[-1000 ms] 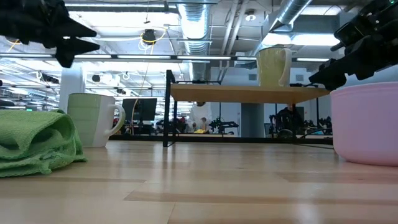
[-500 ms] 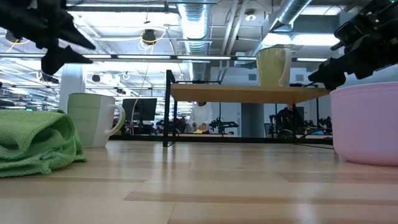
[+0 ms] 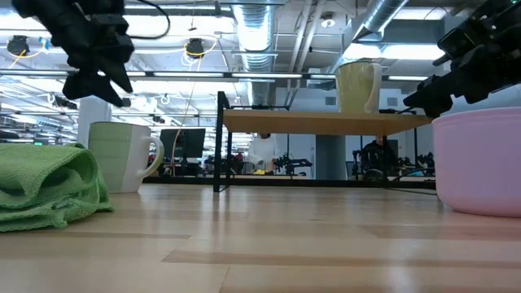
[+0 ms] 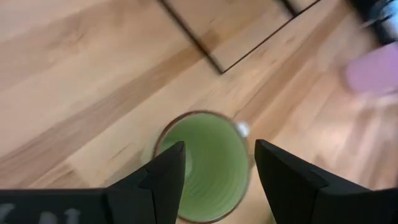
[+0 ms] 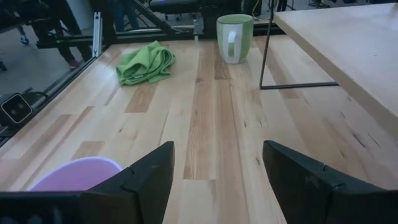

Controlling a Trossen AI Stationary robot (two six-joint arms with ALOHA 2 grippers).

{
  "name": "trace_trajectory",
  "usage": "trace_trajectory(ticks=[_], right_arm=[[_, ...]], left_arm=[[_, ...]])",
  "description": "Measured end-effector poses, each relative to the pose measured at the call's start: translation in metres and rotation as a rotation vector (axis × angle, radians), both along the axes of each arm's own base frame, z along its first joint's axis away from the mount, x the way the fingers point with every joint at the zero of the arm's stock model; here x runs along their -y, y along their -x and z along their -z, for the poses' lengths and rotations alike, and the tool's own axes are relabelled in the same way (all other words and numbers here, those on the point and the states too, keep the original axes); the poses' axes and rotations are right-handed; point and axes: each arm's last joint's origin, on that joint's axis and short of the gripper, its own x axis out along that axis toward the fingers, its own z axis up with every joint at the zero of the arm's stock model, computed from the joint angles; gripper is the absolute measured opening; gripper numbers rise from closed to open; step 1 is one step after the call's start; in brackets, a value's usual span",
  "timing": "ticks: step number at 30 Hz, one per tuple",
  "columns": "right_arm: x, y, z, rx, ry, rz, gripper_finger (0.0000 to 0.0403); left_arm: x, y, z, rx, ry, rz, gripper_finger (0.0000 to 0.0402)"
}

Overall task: Stack small to large cups/mugs on shelf
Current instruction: Put the green mug on the shelf

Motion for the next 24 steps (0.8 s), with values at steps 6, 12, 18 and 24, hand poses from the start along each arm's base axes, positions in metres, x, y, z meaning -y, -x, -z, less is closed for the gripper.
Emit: trace_trajectory(ticks=[6, 12, 18, 24], right_arm=[[0.0, 0.0, 0.0, 0.0, 0.0, 0.0, 0.0268], [0.0, 0.0, 0.0, -0.001, 0.001, -0.002, 0.0268], [0.0, 0.0, 0.001, -0.005, 0.002, -0.003, 0.0268], [0.0, 0.0, 0.001, -0.007, 0.024, -0.01, 0.0268]], left_arm=[[-0.004, -0.016, 0.002, -0.172, 0.061, -0.035, 0.0185], [-0.002, -0.028, 0.012, -0.262, 0.141, -0.052, 0.0185], [0.0, -0.029, 0.02, -0.369, 0.199, -0.114, 0.0185], [0.0, -0.029, 0.021, -0.369, 0.208, -0.111, 0.0185]])
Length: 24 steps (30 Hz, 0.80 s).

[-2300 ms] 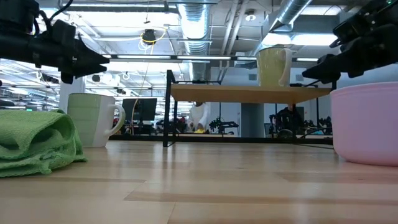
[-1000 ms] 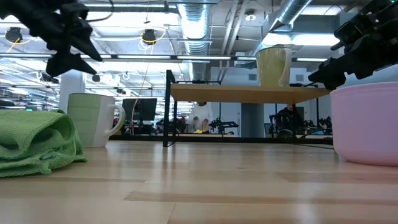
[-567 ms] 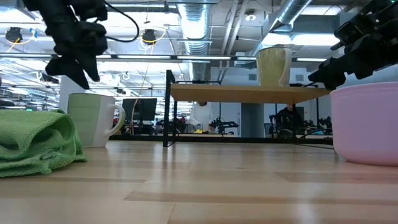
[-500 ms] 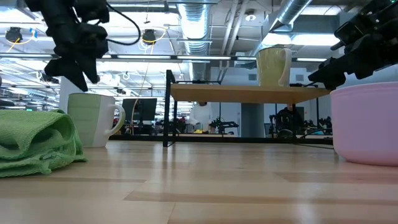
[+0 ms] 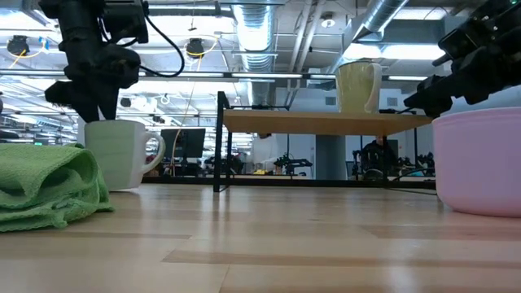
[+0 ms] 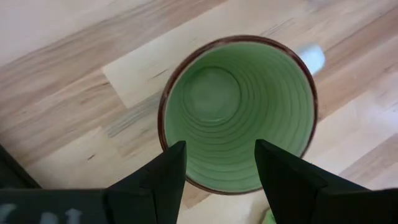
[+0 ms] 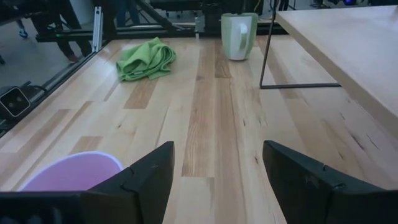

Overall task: Stack small to large cups/mugs on shelf
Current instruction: Put the green mug on the shelf

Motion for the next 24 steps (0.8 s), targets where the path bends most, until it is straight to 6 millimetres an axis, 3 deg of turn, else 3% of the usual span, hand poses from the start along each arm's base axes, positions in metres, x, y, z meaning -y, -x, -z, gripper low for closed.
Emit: trace_trajectory(ticks=[24], right_arm=[[-0.0001, 0.0005, 0.0015, -0.016, -0.003, 0.0, 0.0268]], left_arm=[[-0.0031, -0.0082, -0.0046, 0.093, -0.055, 0.074, 0.0185]])
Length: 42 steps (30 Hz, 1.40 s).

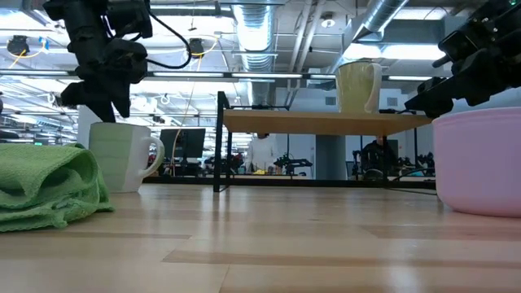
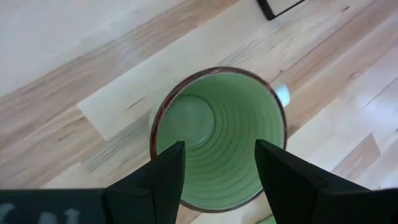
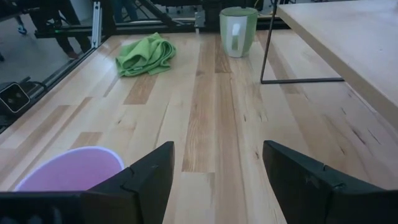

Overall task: Stack small to large cups/mugs on shelf
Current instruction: Put the green mug on the shelf

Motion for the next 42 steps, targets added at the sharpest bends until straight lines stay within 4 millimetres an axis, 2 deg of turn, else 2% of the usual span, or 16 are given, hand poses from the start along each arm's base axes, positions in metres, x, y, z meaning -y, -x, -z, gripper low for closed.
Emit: trace_trajectory(ticks=[9, 16, 35, 42], right_arm=[[0.0, 0.0, 0.0, -0.005, -0.002, 0.0, 0.0268], [0.0, 0.001, 0.003, -0.035, -0.008, 0.0, 0.0268], [0.0, 0.001, 0.003, -0.033, 0.01, -0.006, 0.0268], [0.0, 0.001, 0.003, -0.033, 0.009, -0.006, 0.0268]], left_arm=[[-0.005, -0.002, -0.034, 0.012, -0.167, -0.017, 0.0185], [0.0, 0.011, -0.029, -0.133, -0.101, -0.072, 0.0185], [0.02, 0.005, -0.026, -0.168, -0.093, -0.15, 0.0185], [0.022, -0.006, -0.018, -0.223, -0.082, -0.134, 0.0185]])
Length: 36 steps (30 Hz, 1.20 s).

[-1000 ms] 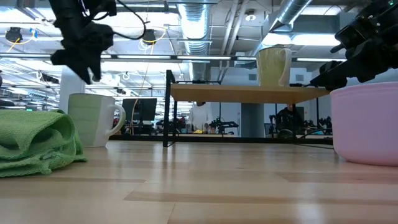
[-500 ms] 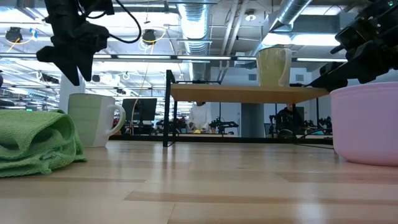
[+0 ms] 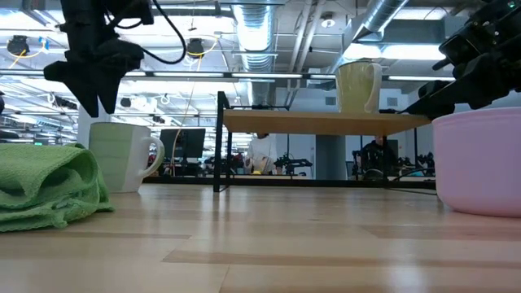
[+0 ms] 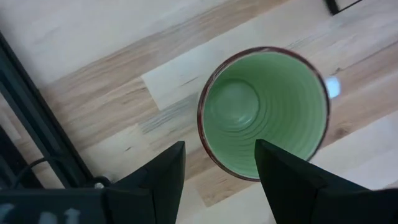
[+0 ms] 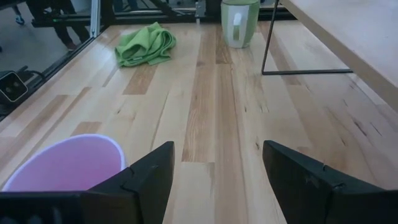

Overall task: Stack small to large cups/mugs on shelf
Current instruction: Put the green mug on the shelf

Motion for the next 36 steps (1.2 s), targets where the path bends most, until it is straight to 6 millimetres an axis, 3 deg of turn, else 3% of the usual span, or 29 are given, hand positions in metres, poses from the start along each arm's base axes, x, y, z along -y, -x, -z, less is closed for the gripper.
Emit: trace_trajectory(ticks=[26, 36], right_arm=[[0.0, 0.0, 0.0, -0.001, 0.0, 0.0, 0.0268], [0.0, 0.0, 0.0, -0.001, 0.0, 0.0, 0.0268]], left_arm=[[-0.007, -0.036, 0.044, -0.262, 0.072, 0.01, 0.0185], [-0.007, -0.038, 0.047, -0.277, 0.096, 0.064, 0.0185]])
